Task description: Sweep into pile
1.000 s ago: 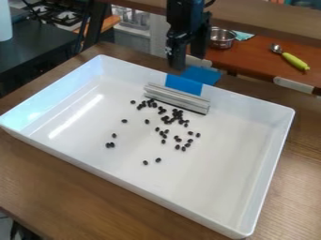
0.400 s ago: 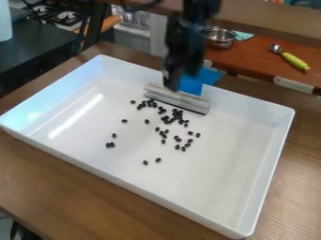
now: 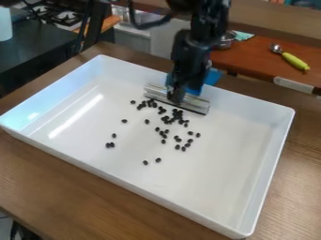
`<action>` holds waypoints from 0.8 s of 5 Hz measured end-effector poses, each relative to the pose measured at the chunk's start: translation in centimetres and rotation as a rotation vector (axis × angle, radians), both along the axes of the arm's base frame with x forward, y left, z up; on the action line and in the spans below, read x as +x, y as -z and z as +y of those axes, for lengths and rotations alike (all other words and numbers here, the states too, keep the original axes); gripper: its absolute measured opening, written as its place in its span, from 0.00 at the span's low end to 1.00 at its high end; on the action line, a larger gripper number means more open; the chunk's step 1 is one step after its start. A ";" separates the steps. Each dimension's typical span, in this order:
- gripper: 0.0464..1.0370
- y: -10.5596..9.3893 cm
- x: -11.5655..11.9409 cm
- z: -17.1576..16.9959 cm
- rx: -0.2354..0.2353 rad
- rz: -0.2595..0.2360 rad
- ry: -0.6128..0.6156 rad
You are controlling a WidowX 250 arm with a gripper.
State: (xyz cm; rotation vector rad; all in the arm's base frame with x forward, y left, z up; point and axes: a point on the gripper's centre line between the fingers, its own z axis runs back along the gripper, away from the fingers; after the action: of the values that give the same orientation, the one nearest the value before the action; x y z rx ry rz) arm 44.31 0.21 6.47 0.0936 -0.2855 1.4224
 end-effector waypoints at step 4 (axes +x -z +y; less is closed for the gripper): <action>0.93 0.5 1.9 1.0 -0.001 -0.004 -0.008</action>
State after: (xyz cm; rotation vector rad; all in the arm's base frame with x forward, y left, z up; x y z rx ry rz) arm 46.16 1.21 6.02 0.0905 -0.2882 1.4308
